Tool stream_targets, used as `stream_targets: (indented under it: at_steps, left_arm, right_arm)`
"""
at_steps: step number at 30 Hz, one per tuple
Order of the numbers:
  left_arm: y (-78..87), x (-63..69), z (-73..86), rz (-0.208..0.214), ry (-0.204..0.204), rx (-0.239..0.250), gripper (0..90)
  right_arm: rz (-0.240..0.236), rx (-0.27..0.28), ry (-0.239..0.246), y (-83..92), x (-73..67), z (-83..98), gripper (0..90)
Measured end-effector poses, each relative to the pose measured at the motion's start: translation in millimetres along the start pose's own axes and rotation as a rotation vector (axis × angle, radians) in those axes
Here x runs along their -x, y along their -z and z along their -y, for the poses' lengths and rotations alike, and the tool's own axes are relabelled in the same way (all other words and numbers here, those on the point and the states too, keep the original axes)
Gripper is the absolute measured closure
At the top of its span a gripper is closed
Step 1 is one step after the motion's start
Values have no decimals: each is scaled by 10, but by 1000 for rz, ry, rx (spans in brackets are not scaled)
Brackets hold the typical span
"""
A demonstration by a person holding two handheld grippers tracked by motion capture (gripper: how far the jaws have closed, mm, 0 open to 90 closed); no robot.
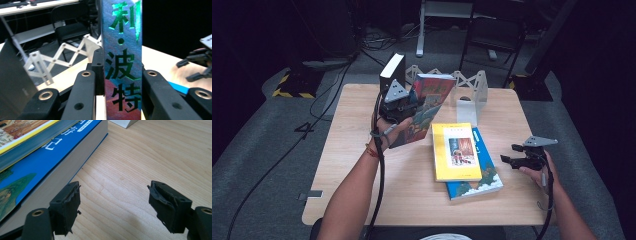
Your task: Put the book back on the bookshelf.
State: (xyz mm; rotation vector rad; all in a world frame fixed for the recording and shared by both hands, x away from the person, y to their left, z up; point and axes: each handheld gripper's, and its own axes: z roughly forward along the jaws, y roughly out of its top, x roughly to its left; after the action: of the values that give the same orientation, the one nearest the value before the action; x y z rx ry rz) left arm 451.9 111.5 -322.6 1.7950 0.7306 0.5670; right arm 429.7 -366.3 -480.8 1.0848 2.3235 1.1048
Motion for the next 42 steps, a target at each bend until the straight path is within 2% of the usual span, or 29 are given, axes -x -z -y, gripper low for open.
stream_targets:
  at_steps: [7, 15, 25, 27, 28, 33, 35, 37, 39, 40, 42]
  left_arm:
    - [-14, -159, 35, -50, 30, -9, 737]
    - [0, -322, 18, -99, 45, -16, 738]
    - [1, -505, -60, -164, 47, -36, 738]
    - [-25, -585, -98, -174, 52, -70, 738]
    - [-25, -585, -98, -174, 52, -70, 738]
    - [-90, -706, -192, -218, 30, -184, 738]
    - [-92, -758, -205, -221, 40, -205, 738]
    - [-105, -815, -222, -214, 38, -259, 738]
    - [-132, -834, -227, -221, 17, -310, 738]
    - [-132, -834, -227, -221, 17, -310, 738]
    - [-163, -845, -228, -239, 9, -344, 738]
  right_arm:
    - [-4, -11, 12, -19, -15, 5, 260]
    - [-3, -12, 7, -16, -2, 12, 261]
    - [2, -28, 18, -41, -6, 16, 262]
    - [7, -39, 14, -48, -7, 19, 263]
    - [7, -39, 14, -48, -7, 19, 263]
    - [6, -53, 22, -75, -16, 29, 263]
    - [8, -55, 26, -81, -21, 28, 263]
    - [5, -56, 25, -82, -19, 29, 263]
    - [5, -59, 23, -84, -18, 31, 264]
    - [5, -59, 23, -84, -18, 31, 264]
    - [1, -62, 26, -87, -19, 31, 264]
